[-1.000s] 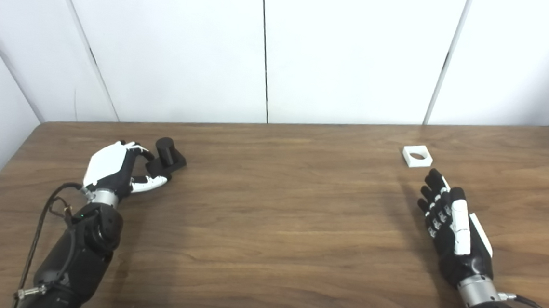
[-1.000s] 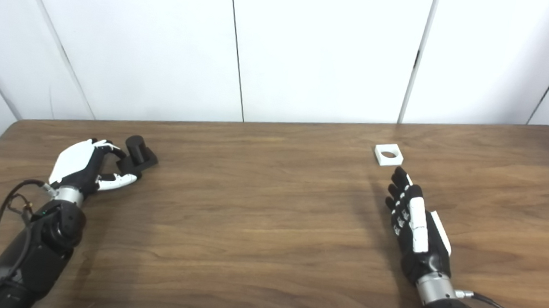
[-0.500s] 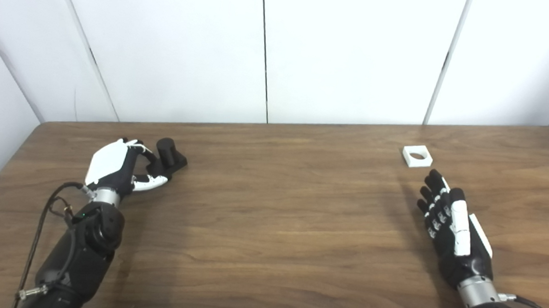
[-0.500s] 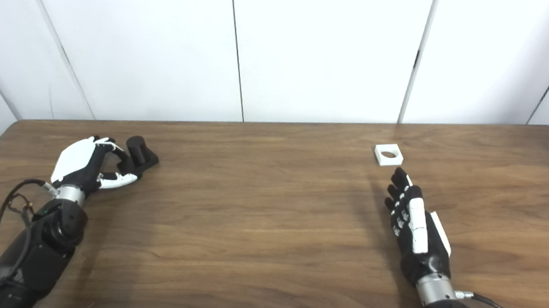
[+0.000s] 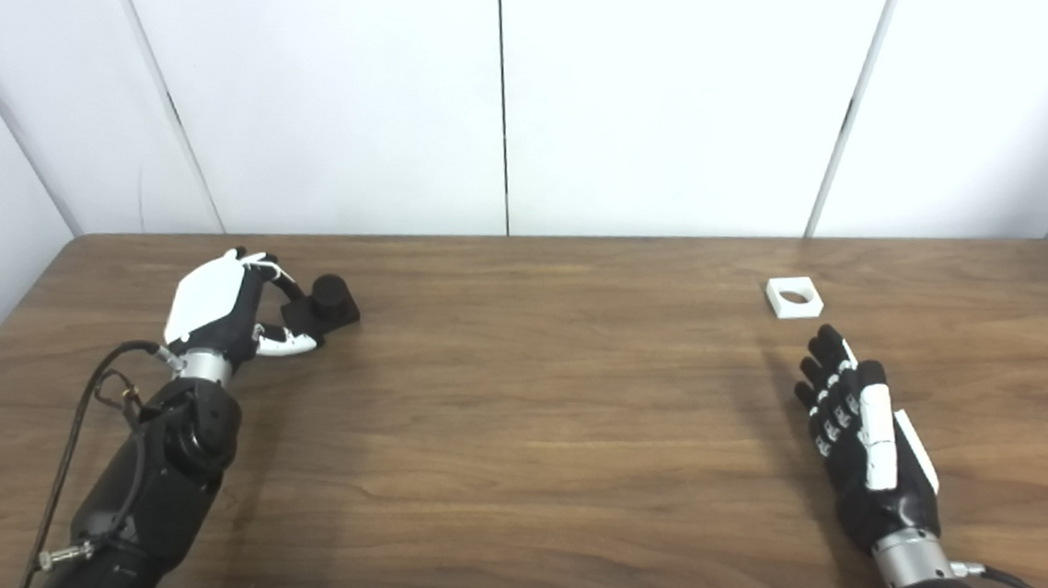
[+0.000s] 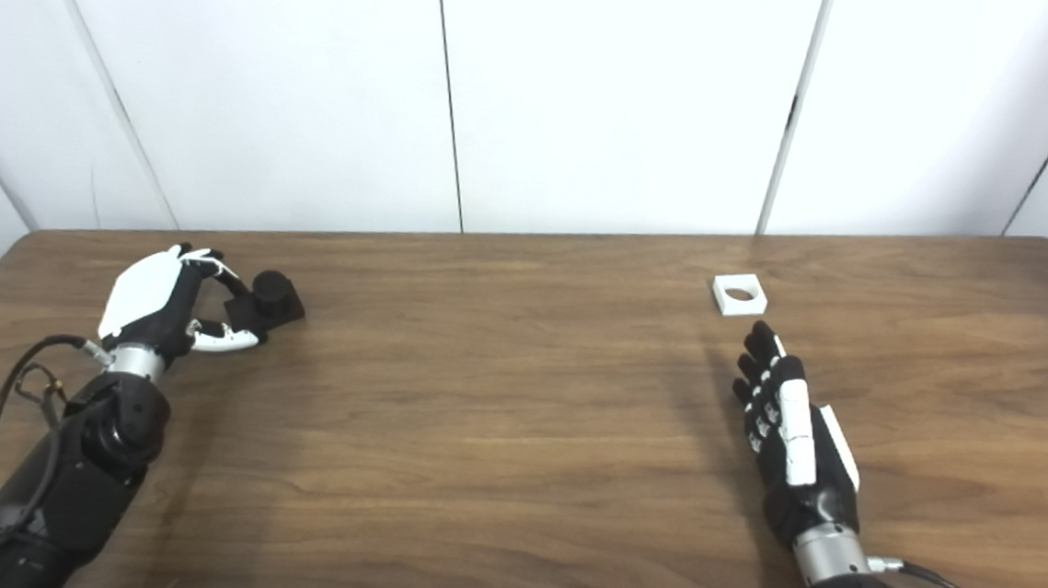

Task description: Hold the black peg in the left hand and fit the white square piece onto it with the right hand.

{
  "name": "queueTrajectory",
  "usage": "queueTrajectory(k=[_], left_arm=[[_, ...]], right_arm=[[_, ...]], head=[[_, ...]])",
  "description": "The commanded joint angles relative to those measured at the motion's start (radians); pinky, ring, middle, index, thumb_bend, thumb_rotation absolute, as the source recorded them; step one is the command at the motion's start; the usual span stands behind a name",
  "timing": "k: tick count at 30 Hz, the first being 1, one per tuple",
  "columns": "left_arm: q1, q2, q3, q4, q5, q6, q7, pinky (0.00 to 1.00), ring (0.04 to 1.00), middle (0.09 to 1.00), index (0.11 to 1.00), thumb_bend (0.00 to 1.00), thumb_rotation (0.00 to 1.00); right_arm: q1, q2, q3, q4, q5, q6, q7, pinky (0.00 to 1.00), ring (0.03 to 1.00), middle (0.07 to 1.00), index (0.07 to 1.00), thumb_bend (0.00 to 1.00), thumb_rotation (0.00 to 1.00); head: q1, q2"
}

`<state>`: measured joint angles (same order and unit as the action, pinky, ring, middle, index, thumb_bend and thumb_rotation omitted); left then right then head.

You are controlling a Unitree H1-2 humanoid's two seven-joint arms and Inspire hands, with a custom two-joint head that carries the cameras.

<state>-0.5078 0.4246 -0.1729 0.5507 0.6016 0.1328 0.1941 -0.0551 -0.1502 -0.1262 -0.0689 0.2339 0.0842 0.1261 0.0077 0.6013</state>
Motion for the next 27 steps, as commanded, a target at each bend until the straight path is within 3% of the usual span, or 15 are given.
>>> queueTrajectory(k=[1,16,27], left_arm=[[-0.018,0.023,0.008,-0.012,0.004,0.002,0.012,1.0,0.979,0.881,0.493,0.51,0.08],[0.022,0.001,0.038,-0.082,-0.046,0.01,0.003,1.0,0.978,0.878,0.493,0.5,0.08],[0.109,-0.024,0.058,-0.252,-0.084,0.056,-0.056,0.97,0.979,0.889,0.493,0.5,0.08]], right_arm=[[0.015,-0.001,0.002,-0.011,0.008,-0.012,0.012,1.0,1.0,1.0,0.996,0.62,1.0],[0.013,0.0,0.002,-0.005,0.011,-0.007,0.008,1.0,1.0,0.998,0.992,0.63,1.0],[0.01,0.006,0.01,0.01,0.01,-0.016,0.01,1.0,1.0,1.0,0.995,0.63,1.0]], head=[[0.0,0.0],[0.006,0.009],[0.01,0.012]])
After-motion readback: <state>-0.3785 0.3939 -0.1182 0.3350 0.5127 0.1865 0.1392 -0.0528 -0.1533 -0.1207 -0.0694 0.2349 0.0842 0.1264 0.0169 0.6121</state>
